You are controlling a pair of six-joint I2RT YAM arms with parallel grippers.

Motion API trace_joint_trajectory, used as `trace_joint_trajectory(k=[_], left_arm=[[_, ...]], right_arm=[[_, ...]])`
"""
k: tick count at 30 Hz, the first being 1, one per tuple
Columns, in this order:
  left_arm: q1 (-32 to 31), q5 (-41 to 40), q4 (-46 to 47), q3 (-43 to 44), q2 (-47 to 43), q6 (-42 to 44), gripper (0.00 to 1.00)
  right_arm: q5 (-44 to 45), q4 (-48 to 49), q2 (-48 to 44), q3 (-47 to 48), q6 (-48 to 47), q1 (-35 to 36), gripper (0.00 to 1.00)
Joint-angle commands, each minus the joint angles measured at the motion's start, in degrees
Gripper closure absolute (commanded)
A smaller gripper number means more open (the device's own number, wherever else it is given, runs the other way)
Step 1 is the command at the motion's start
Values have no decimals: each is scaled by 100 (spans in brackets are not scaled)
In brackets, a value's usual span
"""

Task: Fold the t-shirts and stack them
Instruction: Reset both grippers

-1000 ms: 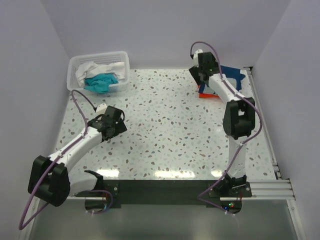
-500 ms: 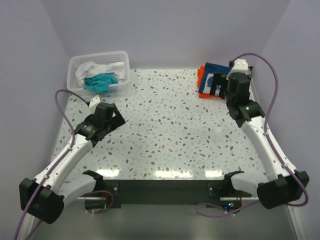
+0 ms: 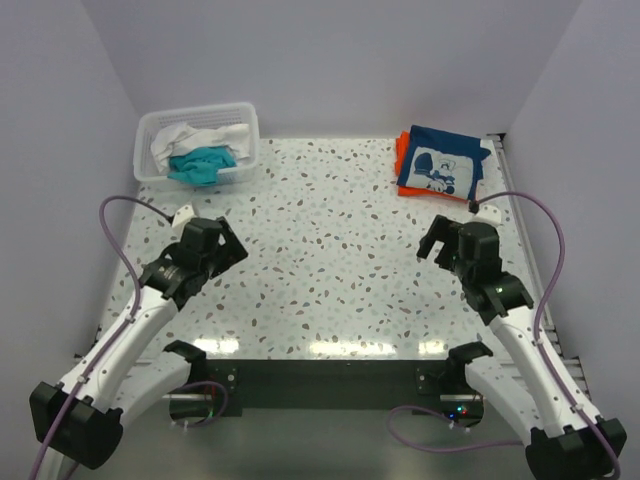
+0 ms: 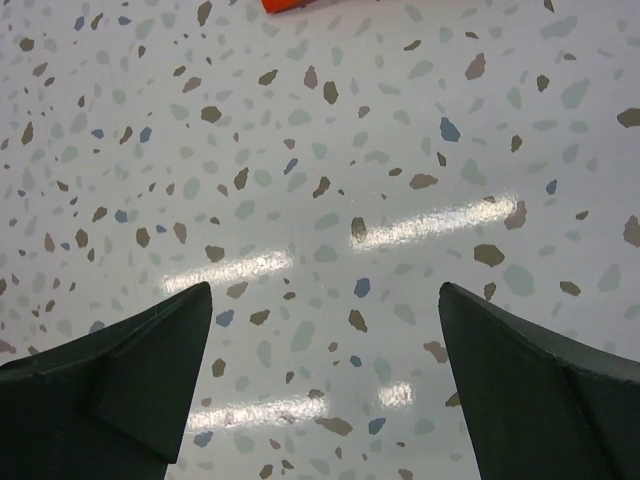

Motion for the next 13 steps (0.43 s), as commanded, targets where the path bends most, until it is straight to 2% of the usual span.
trace_joint_trajectory(k=[1, 13], left_arm=[[33, -150, -188, -24, -263, -249, 0], [33, -317, -514, -33, -607, -425, 0]], right_arm=[[-27, 61, -226, -76, 283, -13, 1], [27, -9, -296, -76, 178, -4, 1]])
